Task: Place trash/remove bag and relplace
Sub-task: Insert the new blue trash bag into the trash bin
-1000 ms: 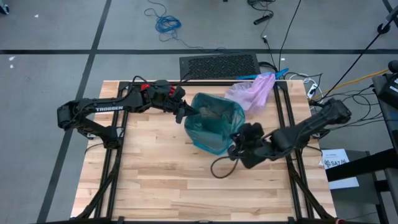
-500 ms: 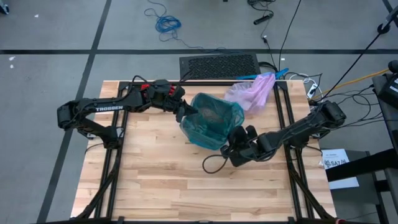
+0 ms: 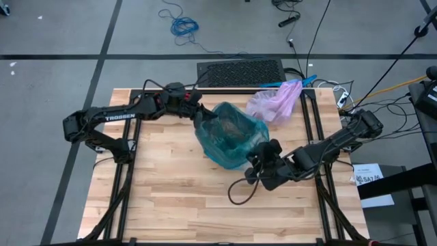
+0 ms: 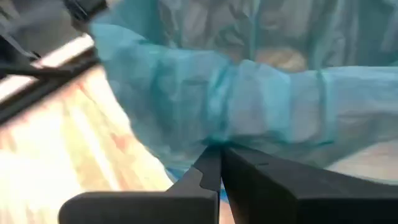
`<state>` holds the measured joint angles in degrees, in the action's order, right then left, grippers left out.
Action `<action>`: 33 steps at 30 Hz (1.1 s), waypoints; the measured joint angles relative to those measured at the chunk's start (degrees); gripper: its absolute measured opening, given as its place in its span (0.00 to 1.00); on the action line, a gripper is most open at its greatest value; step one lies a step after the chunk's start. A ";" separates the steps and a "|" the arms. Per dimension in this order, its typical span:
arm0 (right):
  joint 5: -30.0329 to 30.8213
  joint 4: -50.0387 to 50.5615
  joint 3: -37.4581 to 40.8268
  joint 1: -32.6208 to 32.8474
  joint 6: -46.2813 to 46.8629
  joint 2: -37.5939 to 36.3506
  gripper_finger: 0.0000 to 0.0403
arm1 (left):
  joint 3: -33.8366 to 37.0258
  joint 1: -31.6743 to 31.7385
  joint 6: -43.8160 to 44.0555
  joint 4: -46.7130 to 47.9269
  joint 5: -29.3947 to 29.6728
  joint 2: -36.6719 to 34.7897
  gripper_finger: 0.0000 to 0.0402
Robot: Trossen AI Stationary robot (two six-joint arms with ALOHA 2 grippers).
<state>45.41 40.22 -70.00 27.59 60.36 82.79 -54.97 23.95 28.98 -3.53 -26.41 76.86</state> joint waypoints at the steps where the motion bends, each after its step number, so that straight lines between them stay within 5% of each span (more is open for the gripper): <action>1: -0.05 1.30 0.06 -0.01 0.37 0.02 0.00 | -0.03 0.22 -0.47 -0.07 -0.04 -0.02 0.00; 12: -0.88 4.54 7.97 -3.19 6.35 0.89 0.00 | 0.00 0.95 -2.54 2.54 -0.11 -0.25 0.00; 21: -2.54 1.37 8.76 -3.43 6.64 0.69 0.00 | -3.56 4.88 -2.47 11.75 0.29 -10.15 0.00; 27: -2.46 -1.73 8.72 -3.06 6.57 0.45 0.00 | -2.89 -2.25 -3.59 40.89 15.10 -19.73 0.00; 33: -1.66 -2.95 8.72 -3.15 6.49 0.45 0.00 | 7.10 -9.98 7.91 30.05 18.78 -24.98 0.00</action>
<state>43.75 37.27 -61.28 24.45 66.85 83.24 -47.87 13.97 36.89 26.52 -7.63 51.88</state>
